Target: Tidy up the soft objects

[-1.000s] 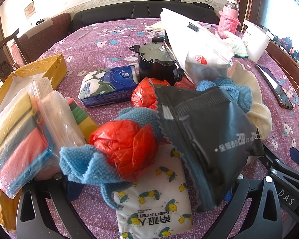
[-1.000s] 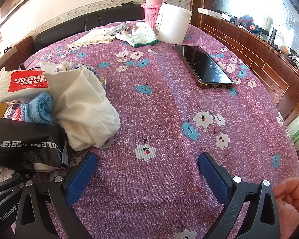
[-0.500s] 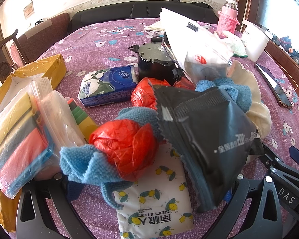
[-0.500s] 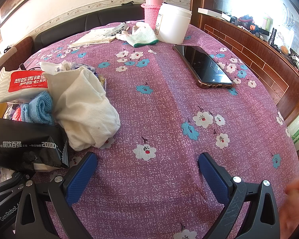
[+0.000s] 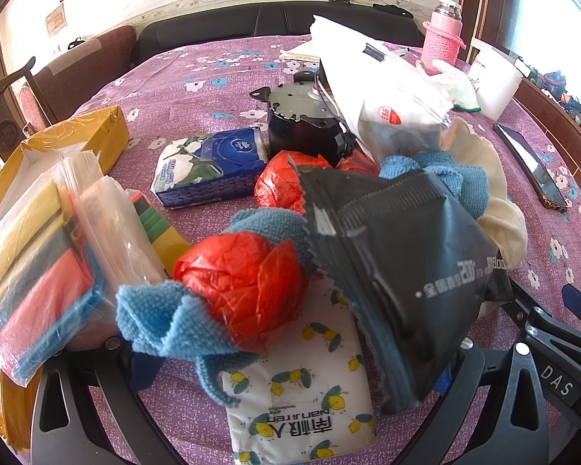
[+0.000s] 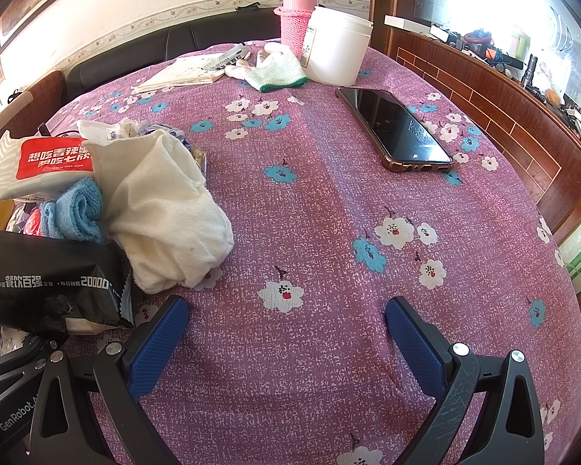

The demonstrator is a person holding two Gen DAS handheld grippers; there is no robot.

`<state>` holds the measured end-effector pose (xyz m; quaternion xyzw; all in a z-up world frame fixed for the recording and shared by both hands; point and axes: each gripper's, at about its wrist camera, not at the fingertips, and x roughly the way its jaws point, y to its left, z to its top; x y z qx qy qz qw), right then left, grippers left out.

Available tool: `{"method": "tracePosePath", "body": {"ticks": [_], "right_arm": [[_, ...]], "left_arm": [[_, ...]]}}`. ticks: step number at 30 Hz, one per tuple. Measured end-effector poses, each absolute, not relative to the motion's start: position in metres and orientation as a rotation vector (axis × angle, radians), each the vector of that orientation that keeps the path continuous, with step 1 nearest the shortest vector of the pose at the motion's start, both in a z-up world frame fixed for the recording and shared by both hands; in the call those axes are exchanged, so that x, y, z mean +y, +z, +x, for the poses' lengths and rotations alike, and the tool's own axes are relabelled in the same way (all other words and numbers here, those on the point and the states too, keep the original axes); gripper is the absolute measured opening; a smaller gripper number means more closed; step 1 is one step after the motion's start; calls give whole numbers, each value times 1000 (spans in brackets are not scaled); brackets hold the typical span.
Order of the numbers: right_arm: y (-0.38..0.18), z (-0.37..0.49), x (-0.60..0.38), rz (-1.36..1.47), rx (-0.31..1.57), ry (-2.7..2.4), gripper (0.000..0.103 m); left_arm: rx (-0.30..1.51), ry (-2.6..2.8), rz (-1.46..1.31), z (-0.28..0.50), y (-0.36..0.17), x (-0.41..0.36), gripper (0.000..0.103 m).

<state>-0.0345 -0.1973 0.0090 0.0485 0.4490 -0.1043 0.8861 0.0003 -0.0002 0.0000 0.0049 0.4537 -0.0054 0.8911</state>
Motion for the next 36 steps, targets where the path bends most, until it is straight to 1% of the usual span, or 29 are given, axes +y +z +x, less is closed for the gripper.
{"method": "tracePosePath", "body": {"ticks": [36], "right_arm": [[7, -36, -199, 103, 943, -212, 102]], "left_arm": [[941, -11, 10, 0, 0, 0, 103]]}}
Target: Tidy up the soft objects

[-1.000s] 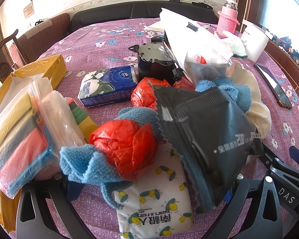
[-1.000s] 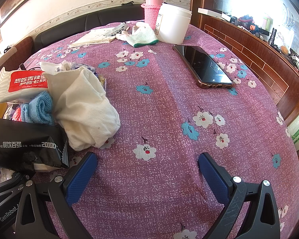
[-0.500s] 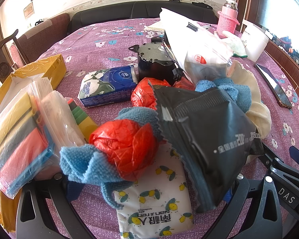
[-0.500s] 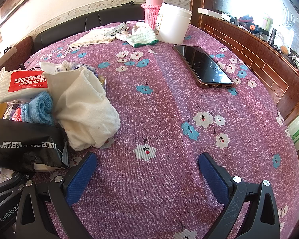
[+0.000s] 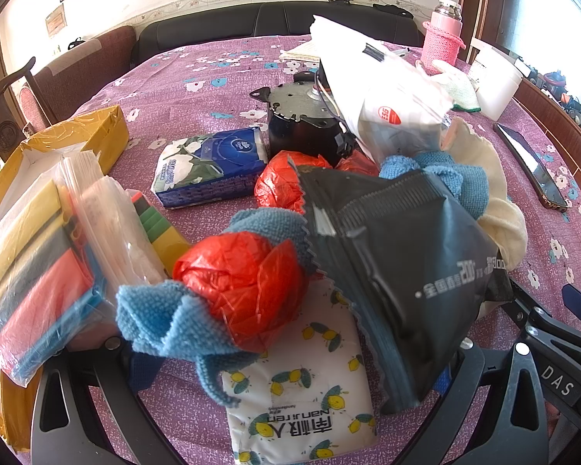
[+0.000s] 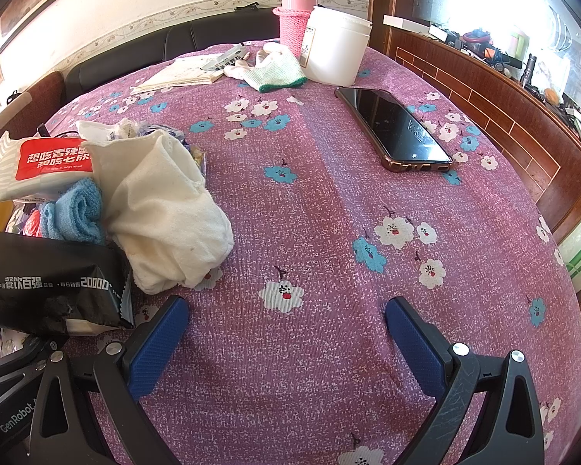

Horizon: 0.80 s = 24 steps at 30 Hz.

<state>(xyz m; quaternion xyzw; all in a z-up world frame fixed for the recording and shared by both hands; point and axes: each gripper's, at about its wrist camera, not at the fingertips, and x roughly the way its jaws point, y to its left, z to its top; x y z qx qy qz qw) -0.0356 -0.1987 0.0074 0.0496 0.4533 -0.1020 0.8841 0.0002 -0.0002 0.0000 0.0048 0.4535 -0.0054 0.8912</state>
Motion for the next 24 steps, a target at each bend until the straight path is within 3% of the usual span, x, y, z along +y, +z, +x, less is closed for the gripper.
{"method": "tracePosePath", "body": {"ticks": [11, 18, 24], "right_arm": [[10, -29, -200, 105, 991, -192, 103], [18, -41, -223, 300, 884, -125, 103], [23, -38, -223, 296, 910, -75, 102]], "left_arm": [[1000, -80, 47, 2, 3, -1, 103], [990, -43, 47, -4, 3, -6, 103], [1003, -73, 21, -12, 6, -2, 103]]}}
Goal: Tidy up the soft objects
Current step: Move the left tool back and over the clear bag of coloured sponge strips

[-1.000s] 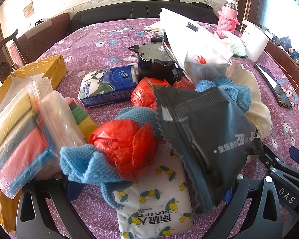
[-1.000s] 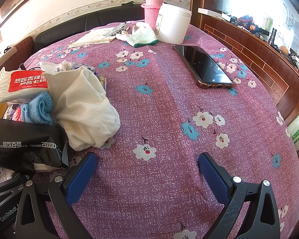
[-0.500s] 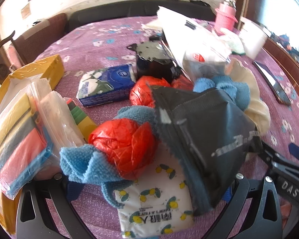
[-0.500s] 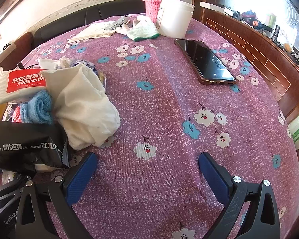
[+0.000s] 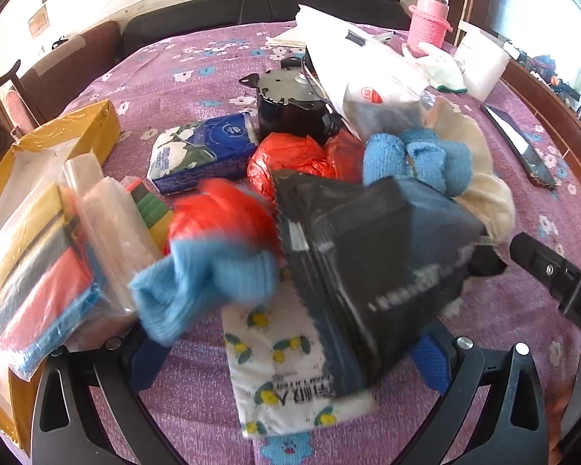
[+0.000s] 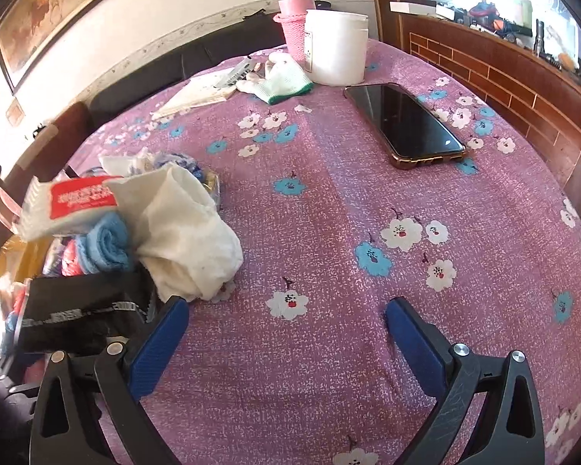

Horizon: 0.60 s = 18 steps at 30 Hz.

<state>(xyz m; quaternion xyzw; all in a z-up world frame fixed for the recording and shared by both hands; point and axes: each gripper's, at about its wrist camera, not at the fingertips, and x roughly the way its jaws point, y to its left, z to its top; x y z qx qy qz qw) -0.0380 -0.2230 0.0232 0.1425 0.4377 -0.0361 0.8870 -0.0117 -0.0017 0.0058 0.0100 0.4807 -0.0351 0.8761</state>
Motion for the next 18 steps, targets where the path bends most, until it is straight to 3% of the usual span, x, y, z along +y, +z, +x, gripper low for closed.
{"method": "tracePosePath", "body": {"ticks": [10, 18], "right_arm": [[82, -88, -213, 123, 704, -125, 100], [93, -108, -197, 64, 651, -133, 100]], "left_arm": [[782, -156, -80, -65, 75, 30, 103], [778, -230, -220, -91, 71, 96, 103]]}}
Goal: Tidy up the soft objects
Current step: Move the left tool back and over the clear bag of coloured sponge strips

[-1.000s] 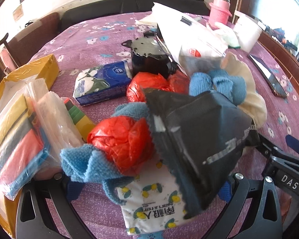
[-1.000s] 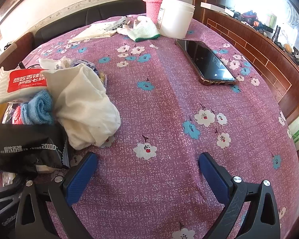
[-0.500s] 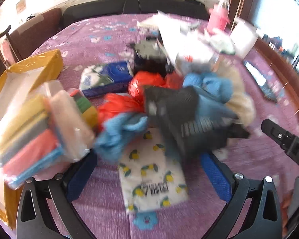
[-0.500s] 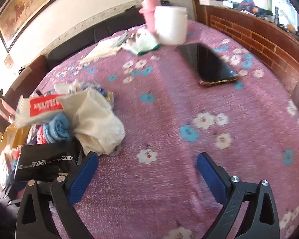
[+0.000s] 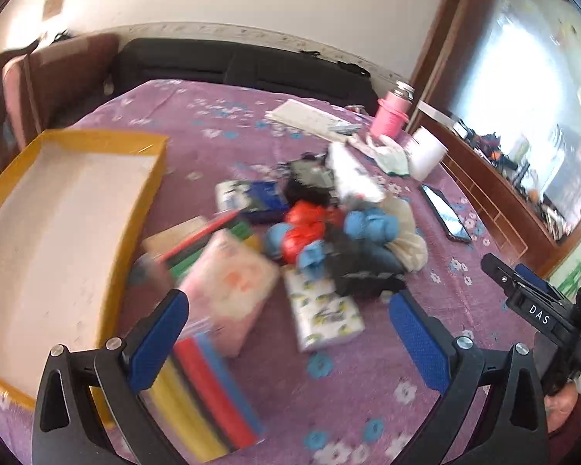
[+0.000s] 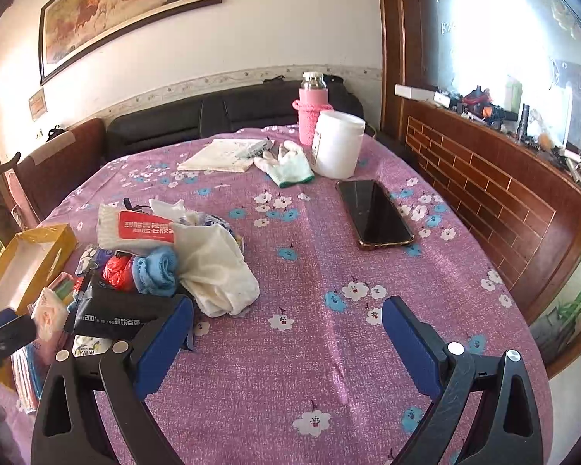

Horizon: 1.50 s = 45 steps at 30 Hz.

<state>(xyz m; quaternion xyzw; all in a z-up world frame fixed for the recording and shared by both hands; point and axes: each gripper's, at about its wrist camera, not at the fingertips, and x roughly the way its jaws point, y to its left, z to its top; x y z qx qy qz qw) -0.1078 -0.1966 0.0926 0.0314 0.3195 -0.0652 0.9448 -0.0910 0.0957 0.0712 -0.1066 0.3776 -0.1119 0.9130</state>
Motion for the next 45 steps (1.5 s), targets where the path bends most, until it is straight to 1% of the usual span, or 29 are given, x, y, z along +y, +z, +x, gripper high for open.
{"method": "tracePosePath", "body": {"ticks": [3, 6, 9, 18, 23, 28, 29, 31, 32, 33, 34, 35, 36, 40, 42, 43, 44, 45], "right_arm": [[92, -111, -190, 34, 655, -102, 100], [88, -114, -184, 40, 670, -60, 100], [82, -114, -176, 47, 688, -25, 100], [75, -122, -171, 37, 713, -2, 100], [71, -126, -177, 54, 719, -4, 100], [68, -127, -177, 64, 729, 1, 100], [68, -128, -176, 60, 728, 1, 100], [68, -129, -175, 57, 724, 5, 100], [68, -129, -174, 58, 723, 6, 100], [67, -129, -174, 61, 724, 4, 100], [67, -128, -174, 69, 728, 7, 100], [66, -128, -174, 74, 731, 9, 100], [66, -128, -174, 80, 734, 12, 100], [68, -129, -175, 86, 726, 22, 100], [69, -130, -175, 94, 729, 39, 100], [69, -130, -176, 98, 734, 46, 100], [69, -129, -176, 104, 738, 52, 100], [69, -129, -177, 110, 743, 57, 100]], "left_arm": [[827, -120, -212, -103, 68, 124, 103], [866, -79, -148, -114, 65, 134, 103], [902, -112, -94, -123, 61, 126, 103], [893, -52, 75, -131, 45, 99, 103], [911, -90, 100, -134, 41, 84, 103], [1004, -88, 36, -126, 22, 90, 103], [1013, -80, 2, -123, 20, 97, 102], [1014, -91, -43, -118, 19, 103, 93], [1021, -110, -59, -115, 18, 105, 84], [1034, -136, -71, -112, 16, 104, 80], [1025, -145, -56, -112, 17, 100, 78], [1022, -172, -49, -112, 18, 94, 73], [1026, -206, -49, -113, 19, 89, 71], [1006, -235, -7, -117, 20, 74, 72], [1030, -208, 9, -112, 14, 72, 82], [1017, -209, 8, -112, 14, 71, 84], [1023, -208, 3, -112, 13, 71, 92], [1028, -209, -8, -112, 12, 72, 98]]}}
